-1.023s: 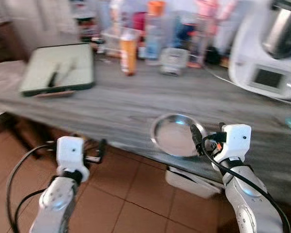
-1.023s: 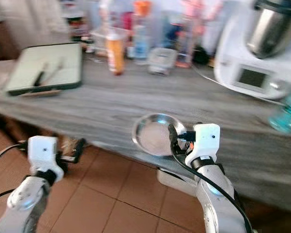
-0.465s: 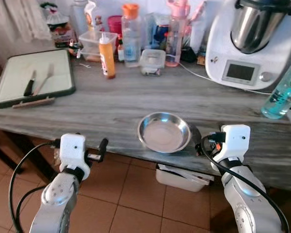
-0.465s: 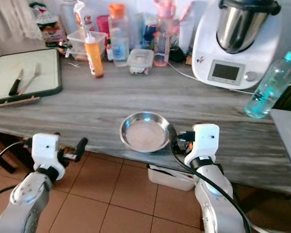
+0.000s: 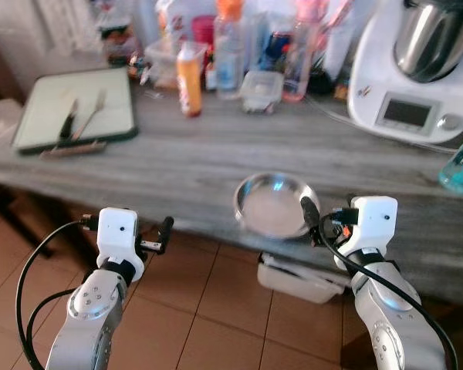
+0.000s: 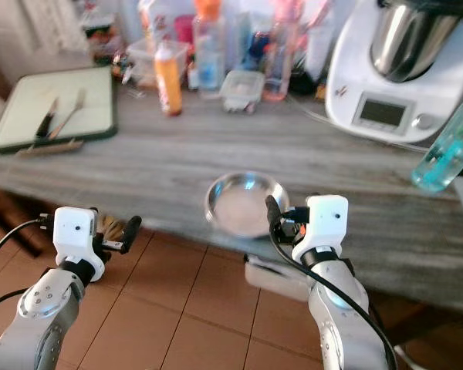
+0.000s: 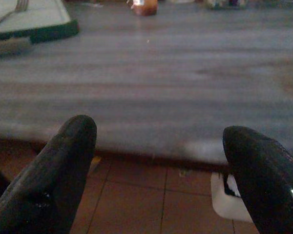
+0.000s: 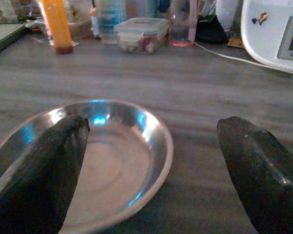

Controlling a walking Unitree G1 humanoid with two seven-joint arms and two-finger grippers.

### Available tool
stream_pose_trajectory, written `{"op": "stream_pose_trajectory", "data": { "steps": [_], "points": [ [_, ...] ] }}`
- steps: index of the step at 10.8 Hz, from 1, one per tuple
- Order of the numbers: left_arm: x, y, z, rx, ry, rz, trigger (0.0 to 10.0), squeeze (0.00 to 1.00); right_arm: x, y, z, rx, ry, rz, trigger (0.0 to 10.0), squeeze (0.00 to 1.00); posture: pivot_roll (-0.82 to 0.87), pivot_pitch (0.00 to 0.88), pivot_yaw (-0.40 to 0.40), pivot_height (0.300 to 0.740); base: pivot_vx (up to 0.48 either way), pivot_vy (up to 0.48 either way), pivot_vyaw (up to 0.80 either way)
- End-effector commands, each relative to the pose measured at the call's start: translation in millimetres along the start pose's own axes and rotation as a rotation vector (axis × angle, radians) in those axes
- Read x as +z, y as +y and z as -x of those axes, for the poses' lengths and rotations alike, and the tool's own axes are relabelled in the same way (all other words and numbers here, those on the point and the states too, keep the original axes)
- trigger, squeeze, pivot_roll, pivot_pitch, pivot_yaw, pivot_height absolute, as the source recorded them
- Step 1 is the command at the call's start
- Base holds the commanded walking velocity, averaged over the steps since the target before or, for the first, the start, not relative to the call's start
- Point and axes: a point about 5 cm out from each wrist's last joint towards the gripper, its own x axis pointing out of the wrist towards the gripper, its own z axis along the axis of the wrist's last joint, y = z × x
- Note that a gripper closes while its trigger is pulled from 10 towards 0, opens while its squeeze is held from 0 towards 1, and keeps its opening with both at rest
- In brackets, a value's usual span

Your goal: Setting the table

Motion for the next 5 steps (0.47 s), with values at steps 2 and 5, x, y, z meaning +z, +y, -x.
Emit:
{"op": "stream_pose_trajectory", "data": {
  "steps": [2,5],
  "points": [
    [-1.7,2.2,0.4,0.003,0.018,0.006,10.0,0.0,-0.1,-3.5,0.6,-0.021,-0.001,0.0,10.0,0.0,0.02,0.041,0.021,0.74,-0.317,0.0,0.0],
    [-1.5,0.7,1.4,-0.001,0.026,0.01,10.0,0.0,-0.5,-3.6,1.2,-0.026,0.0,-0.004,10.0,0.0,0.02,0.046,0.025,0.74,-0.336,0.0,0.0]
  ]
}}
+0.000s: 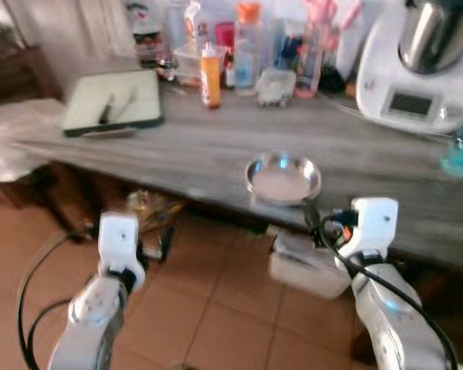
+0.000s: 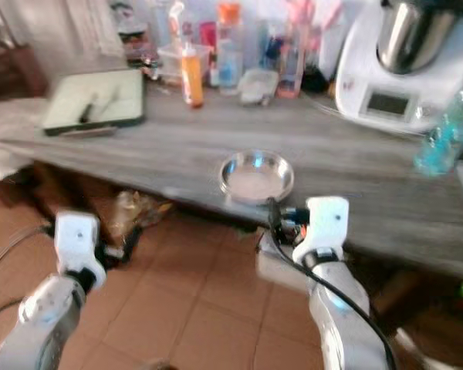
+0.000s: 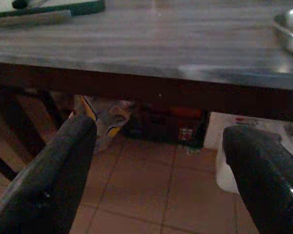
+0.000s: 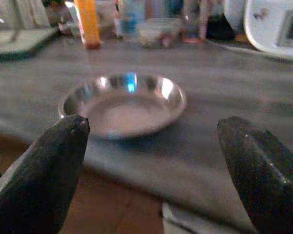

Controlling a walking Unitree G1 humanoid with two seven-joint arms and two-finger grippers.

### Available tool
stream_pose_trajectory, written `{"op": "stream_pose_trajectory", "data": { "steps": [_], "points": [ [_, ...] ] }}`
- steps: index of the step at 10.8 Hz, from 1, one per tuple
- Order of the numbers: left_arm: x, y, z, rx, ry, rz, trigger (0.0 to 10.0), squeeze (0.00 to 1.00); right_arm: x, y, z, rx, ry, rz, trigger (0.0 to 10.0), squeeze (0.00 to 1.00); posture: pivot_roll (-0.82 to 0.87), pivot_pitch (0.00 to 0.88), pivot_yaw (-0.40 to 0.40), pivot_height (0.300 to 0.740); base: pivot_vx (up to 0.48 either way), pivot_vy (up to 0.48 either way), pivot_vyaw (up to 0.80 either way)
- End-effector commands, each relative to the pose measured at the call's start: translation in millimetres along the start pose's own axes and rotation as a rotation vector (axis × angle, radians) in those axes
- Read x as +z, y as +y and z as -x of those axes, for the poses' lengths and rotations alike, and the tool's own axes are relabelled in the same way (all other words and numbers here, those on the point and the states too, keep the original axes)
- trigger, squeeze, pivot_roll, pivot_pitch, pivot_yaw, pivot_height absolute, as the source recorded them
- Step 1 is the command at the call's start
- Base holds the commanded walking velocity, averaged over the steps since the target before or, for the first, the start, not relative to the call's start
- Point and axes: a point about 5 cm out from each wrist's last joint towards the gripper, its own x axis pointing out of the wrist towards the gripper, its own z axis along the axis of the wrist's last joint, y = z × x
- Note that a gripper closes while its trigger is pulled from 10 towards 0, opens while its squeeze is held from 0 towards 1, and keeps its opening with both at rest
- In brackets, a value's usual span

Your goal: Setting the table

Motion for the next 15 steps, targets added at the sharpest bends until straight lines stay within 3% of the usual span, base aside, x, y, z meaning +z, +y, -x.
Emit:
{"op": "stream_pose_trajectory", "data": {
  "steps": [1,11,15],
  "points": [
    [4.3,3.0,-0.1,0.002,-0.008,-0.011,10.0,0.0,4.0,-0.4,-0.5,-0.008,-0.017,-0.006,10.0,0.0,0.02,0.047,0.025,0.74,-0.334,0.0,0.0],
    [3.1,-2.1,-2.4,-0.016,0.003,-0.018,10.0,0.0,4.7,-6.4,-0.7,-0.042,-0.015,-0.002,10.0,0.0,0.01,0.048,0.024,0.74,-0.328,0.0,0.0],
    [9.6,-5.4,-1.4,-0.09,-0.058,-0.036,10.0,0.0,4.2,-5.9,-0.8,-0.041,-0.013,0.0,10.0,0.0,0.01,0.046,0.024,0.74,0.0,0.0,0.0]
  ]
}}
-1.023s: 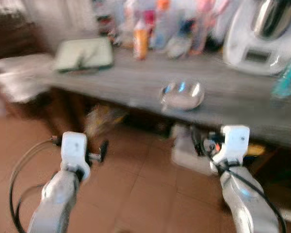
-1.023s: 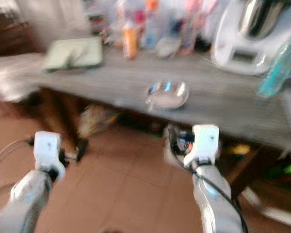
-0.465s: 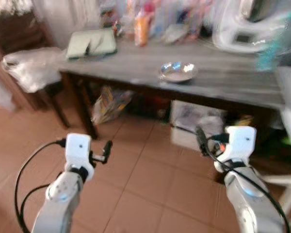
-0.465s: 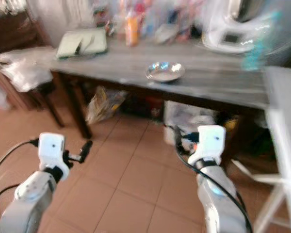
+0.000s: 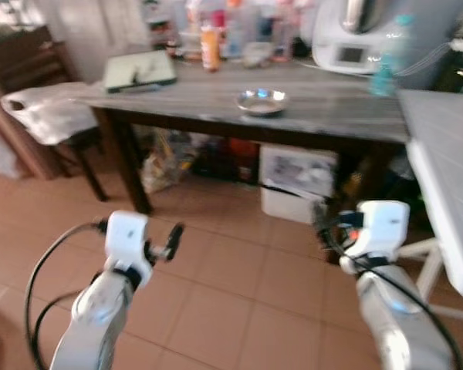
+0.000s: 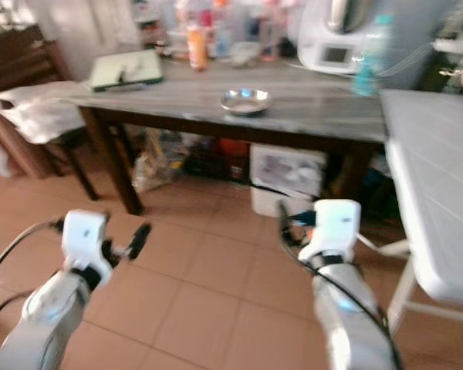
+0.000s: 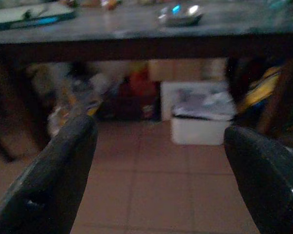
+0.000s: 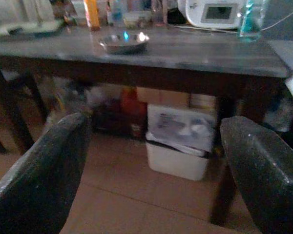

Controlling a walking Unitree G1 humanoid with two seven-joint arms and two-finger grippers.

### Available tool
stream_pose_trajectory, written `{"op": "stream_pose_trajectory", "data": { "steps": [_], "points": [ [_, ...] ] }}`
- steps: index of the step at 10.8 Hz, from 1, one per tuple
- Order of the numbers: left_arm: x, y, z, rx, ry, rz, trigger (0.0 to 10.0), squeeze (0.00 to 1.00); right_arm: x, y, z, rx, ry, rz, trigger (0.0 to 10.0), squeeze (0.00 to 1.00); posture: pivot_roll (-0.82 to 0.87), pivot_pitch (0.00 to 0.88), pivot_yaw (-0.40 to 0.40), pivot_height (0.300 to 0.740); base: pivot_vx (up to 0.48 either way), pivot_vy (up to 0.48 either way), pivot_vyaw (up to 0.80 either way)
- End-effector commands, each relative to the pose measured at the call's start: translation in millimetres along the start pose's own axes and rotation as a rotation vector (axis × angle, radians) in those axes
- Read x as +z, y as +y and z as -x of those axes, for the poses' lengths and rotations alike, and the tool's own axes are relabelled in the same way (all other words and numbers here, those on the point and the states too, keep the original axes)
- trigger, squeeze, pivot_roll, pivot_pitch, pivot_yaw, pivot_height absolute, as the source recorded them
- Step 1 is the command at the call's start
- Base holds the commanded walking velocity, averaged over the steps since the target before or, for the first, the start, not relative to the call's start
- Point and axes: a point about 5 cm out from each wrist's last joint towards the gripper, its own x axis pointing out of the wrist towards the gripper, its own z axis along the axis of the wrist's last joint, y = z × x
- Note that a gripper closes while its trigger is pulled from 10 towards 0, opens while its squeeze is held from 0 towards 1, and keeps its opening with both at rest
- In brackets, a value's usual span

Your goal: Setting the table

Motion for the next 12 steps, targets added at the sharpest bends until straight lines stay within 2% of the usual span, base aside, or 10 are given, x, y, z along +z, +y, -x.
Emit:
{"op": "stream_pose_trajectory", "data": {
  "steps": [1,2,5,12],
  "points": [
    [-1.3,1.9,2.9,-0.002,0.003,-0.003,10.0,0.0,5.6,5.8,-1.9,0.016,-0.022,-0.005,10.0,0.0,0.01,0.046,0.024,0.74,0.0,0.0,0.0],
    [-1.2,0.1,2.8,-0.014,-0.004,0.007,10.0,0.0,5.6,5.7,-2.0,0.017,-0.02,-0.004,10.0,0.0,0.0,0.045,0.024,0.74,0.0,0.0,0.0],
    [-2.2,-1.7,3.1,-0.033,-0.005,0.013,10.0,0.0,4.9,5.2,-2.0,0.016,-0.014,-0.005,10.0,0.0,0.0,0.045,0.025,0.74,0.0,0.0,-0.56],
    [-3.5,-2.2,1.8,-0.035,-0.008,0.025,10.0,0.0,6.7,5.9,-4.0,0.018,-0.022,-0.001,10.0,0.0,0.0,0.04,0.023,0.74,0.0,-0.374,-0.06]
  ]
}}
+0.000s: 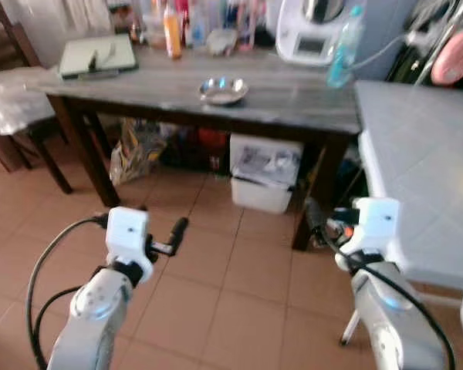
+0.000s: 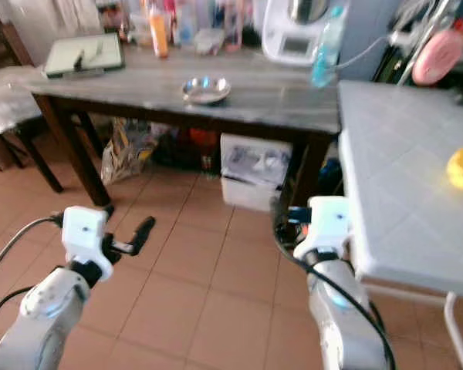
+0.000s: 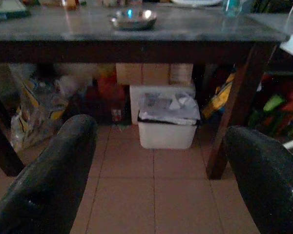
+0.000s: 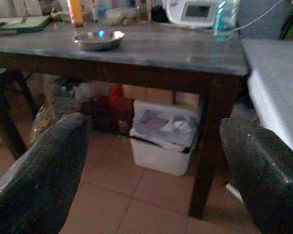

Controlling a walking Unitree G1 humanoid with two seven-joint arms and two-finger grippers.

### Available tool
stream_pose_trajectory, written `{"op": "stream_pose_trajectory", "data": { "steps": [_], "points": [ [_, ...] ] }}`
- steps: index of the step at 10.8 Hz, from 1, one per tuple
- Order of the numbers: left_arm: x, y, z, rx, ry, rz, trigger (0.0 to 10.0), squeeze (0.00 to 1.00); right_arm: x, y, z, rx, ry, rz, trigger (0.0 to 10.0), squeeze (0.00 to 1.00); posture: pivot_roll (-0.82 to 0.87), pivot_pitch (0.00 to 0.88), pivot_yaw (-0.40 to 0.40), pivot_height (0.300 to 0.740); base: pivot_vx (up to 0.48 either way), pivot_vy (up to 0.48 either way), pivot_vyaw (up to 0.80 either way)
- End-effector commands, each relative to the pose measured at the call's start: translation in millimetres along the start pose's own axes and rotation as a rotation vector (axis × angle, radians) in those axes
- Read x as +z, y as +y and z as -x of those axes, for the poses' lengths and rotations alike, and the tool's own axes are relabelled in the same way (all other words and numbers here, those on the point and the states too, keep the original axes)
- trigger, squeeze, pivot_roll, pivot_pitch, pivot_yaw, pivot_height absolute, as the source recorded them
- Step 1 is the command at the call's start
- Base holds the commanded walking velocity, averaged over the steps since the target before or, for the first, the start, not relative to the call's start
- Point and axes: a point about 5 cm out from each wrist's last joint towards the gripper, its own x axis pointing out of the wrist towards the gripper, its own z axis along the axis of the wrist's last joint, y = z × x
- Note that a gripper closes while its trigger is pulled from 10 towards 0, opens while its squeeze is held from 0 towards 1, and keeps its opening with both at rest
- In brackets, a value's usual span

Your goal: Setting the table

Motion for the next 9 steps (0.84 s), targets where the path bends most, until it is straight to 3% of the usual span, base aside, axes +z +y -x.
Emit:
{"op": "stream_pose_trajectory", "data": {
  "steps": [1,3,9],
  "points": [
    [-2.6,-4.3,-0.3,-0.011,0.008,0.008,10.0,0.0,2.6,-4.6,0.6,-0.019,-0.007,0.008,10.0,0.0,0.0,0.035,0.023,0.74,0.0,-0.375,0.0],
    [-3.0,-5.9,-1.0,-0.018,0.005,0.013,10.0,0.0,2.3,-6.8,2.5,-0.025,-0.007,0.009,10.0,0.0,-0.01,0.033,0.024,0.74,0.0,-0.379,-0.68],
    [-1.2,-7.7,-2.9,-0.023,-0.005,0.018,10.0,0.0,9.7,-4.3,4.0,-0.017,-0.043,0.05,10.0,0.0,-0.01,0.032,0.03,0.74,0.0,-0.359,0.0]
  ]
}}
